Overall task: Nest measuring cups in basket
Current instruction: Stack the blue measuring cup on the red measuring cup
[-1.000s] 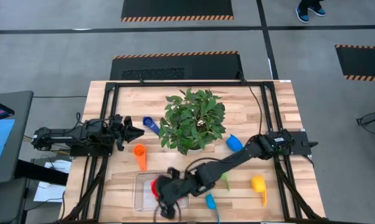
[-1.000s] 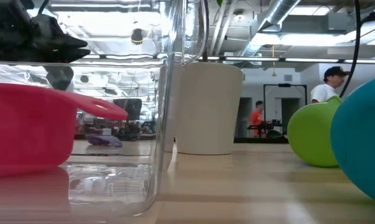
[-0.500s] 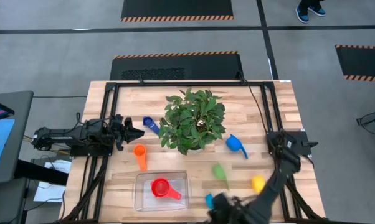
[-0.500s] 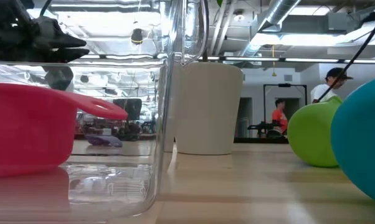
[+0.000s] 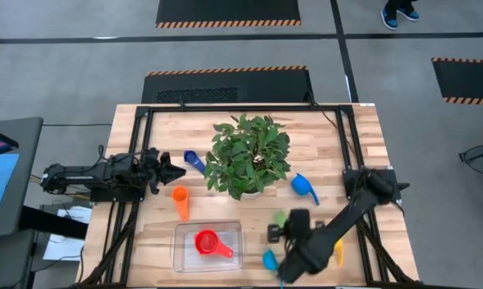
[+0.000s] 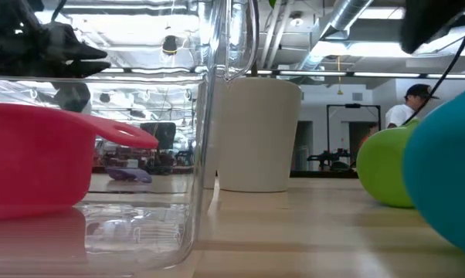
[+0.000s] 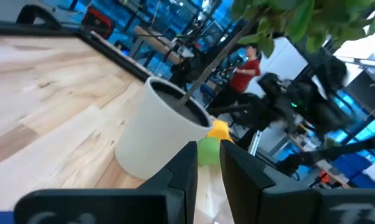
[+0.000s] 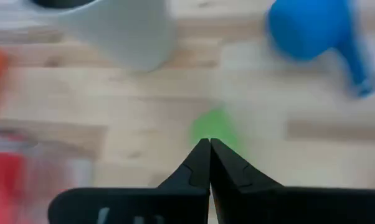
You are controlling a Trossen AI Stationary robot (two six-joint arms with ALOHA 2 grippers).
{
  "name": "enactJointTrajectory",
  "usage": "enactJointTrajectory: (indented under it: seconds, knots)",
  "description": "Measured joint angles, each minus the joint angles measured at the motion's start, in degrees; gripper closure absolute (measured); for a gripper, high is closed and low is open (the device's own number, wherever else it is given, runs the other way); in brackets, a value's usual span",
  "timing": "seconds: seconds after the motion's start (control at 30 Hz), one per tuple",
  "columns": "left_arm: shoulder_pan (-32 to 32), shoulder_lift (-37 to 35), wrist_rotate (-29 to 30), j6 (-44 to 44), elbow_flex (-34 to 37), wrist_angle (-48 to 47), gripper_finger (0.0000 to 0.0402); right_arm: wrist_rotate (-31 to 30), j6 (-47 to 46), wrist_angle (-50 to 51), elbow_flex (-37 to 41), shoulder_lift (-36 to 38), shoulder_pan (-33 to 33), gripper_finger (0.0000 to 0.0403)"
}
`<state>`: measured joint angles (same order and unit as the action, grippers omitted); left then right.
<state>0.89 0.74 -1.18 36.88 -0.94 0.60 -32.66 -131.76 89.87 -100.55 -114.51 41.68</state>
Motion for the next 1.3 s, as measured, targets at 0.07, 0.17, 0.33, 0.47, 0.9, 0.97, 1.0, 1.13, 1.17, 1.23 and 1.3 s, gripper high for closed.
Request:
enactJointTrajectory:
  seconds: [0.07,0.17,0.33,0.47,0.9,0.97,1.0,1.13,1.17,1.23,1.3]
  knots:
    - [0.0,0.1,0.0,0.0,0.0,-0.2,0.0343,0.4,2.4,0.2,5.7,6.4,-0.7,0.0389]
    - [0.0,0.0,0.0,0.0,0.0,-0.1,0.0343,0.4,4.8,0.2,15.6,16.4,-1.0,0.0397]
    - [0.0,0.0,0.1,-0.4,0.0,-0.2,0.0343,0.3,9.3,0.4,31.1,34.8,-1.8,0.0382]
    - [0.0,0.0,0.3,-0.2,0.0,-0.2,0.0343,1.2,15.2,0.2,38.9,46.6,-3.7,0.0368]
    - [0.0,0.0,6.1,6.0,-0.1,0.2,0.0343,5.1,39.2,-20.5,58.6,78.6,-6.9,0.0371]
    - [0.0,0.0,6.2,6.8,-0.1,0.2,0.0343,3.8,42.7,-25.4,61.3,81.9,-7.7,0.0369]
    - [0.0,0.0,6.2,6.9,-0.1,0.2,0.0343,3.7,43.9,-27.2,62.7,83.2,-8.3,0.0368]
    - [0.0,0.0,6.2,7.0,-0.1,0.2,0.0343,3.5,45.4,-31.7,67.4,86.3,-11.5,0.0367]
    - [0.0,0.0,6.2,7.2,-0.1,0.2,0.0343,3.3,46.3,-33.5,68.1,86.5,-12.5,0.0367]
    - [0.0,0.0,6.3,7.4,-0.1,0.2,0.0343,3.6,47.7,-36.8,69.6,86.6,-14.7,0.0367]
    - [0.0,0.0,6.3,7.4,-0.1,0.2,0.0343,5.4,49.0,-40.3,70.6,86.0,-16.9,0.0363]
